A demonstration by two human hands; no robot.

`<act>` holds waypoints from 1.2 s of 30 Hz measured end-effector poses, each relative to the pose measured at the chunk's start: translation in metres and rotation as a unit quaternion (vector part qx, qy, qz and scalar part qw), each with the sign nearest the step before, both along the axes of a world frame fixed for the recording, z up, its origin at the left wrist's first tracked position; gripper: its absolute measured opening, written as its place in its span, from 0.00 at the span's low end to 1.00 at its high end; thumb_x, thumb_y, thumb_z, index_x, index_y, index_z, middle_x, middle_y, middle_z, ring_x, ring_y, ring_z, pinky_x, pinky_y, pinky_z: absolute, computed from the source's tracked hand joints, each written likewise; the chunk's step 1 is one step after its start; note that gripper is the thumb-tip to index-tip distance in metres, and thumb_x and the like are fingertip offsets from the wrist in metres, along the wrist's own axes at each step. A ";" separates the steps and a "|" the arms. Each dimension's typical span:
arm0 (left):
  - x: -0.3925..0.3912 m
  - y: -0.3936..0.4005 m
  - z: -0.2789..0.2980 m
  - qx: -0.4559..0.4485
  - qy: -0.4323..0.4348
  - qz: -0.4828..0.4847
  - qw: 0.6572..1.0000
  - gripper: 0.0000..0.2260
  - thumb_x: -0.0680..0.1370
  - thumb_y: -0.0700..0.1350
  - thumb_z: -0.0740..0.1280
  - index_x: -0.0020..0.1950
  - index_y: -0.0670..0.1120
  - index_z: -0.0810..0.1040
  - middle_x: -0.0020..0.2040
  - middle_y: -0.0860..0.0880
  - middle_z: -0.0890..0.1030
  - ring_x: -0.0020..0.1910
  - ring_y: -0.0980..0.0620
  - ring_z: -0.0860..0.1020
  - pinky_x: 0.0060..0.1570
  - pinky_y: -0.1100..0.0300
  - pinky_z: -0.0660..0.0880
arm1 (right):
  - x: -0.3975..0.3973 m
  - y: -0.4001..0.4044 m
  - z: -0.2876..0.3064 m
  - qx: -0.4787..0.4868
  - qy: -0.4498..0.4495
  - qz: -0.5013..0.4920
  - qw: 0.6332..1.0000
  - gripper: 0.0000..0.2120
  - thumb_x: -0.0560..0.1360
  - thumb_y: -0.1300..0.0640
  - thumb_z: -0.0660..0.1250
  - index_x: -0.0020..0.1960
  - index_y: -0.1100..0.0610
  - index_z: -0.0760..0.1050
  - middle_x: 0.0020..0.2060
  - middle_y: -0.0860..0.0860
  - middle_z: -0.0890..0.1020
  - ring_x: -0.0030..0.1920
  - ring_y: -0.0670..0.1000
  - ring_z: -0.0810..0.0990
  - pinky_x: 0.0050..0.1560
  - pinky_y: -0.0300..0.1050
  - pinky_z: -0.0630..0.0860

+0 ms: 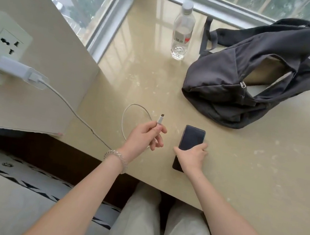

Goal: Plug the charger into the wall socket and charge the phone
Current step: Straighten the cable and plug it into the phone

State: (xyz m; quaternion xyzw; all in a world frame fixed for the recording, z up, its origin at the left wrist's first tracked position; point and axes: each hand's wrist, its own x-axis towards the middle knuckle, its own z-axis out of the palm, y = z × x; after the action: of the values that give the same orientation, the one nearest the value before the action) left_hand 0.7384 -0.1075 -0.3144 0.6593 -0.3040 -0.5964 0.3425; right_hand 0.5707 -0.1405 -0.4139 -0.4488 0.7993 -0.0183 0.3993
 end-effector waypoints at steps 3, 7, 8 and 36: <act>-0.003 -0.008 0.030 -0.008 -0.027 -0.016 0.999 0.12 0.82 0.46 0.56 0.49 0.44 0.78 0.26 0.51 0.74 0.24 0.57 0.71 0.33 0.59 0.73 | -0.005 -0.006 0.043 0.004 -0.074 0.000 0.997 0.33 0.58 0.48 0.74 0.52 0.56 0.58 0.51 0.55 0.74 0.45 0.55 0.75 0.41 0.48 0.74; -0.018 -0.021 0.084 -0.041 -0.029 -0.034 0.998 0.12 0.82 0.47 0.56 0.50 0.45 0.77 0.27 0.54 0.66 0.24 0.60 0.66 0.28 0.60 0.73 | -0.016 -0.018 0.121 0.038 -0.201 -0.050 0.978 0.35 0.57 0.45 0.74 0.56 0.59 0.65 0.46 0.53 0.78 0.44 0.53 0.78 0.39 0.46 0.76; -0.024 -0.023 0.099 -0.059 -0.032 -0.044 0.997 0.12 0.82 0.48 0.56 0.49 0.46 0.77 0.26 0.55 0.65 0.24 0.60 0.65 0.26 0.61 0.72 | -0.020 -0.023 0.142 0.040 -0.242 -0.065 0.967 0.34 0.56 0.45 0.74 0.55 0.61 0.70 0.45 0.55 0.80 0.43 0.53 0.79 0.39 0.45 0.76; -0.178 0.025 0.263 -0.320 -0.197 -0.115 0.919 0.13 0.76 0.51 0.65 0.37 0.45 0.81 0.24 0.56 0.64 0.26 0.58 0.60 0.27 0.66 0.57 | -0.133 -0.013 0.353 0.035 -0.543 -0.316 0.777 0.13 0.66 0.48 0.73 0.42 0.55 0.74 0.18 0.51 0.75 0.16 0.52 0.75 0.21 0.37 0.74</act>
State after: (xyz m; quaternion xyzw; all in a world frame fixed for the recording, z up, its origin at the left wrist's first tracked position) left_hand 0.5606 -0.0821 -0.0516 0.5793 -0.6139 -0.3604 0.3971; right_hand 0.4378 -0.1538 -0.0612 -0.0724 0.5466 -0.3558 0.7546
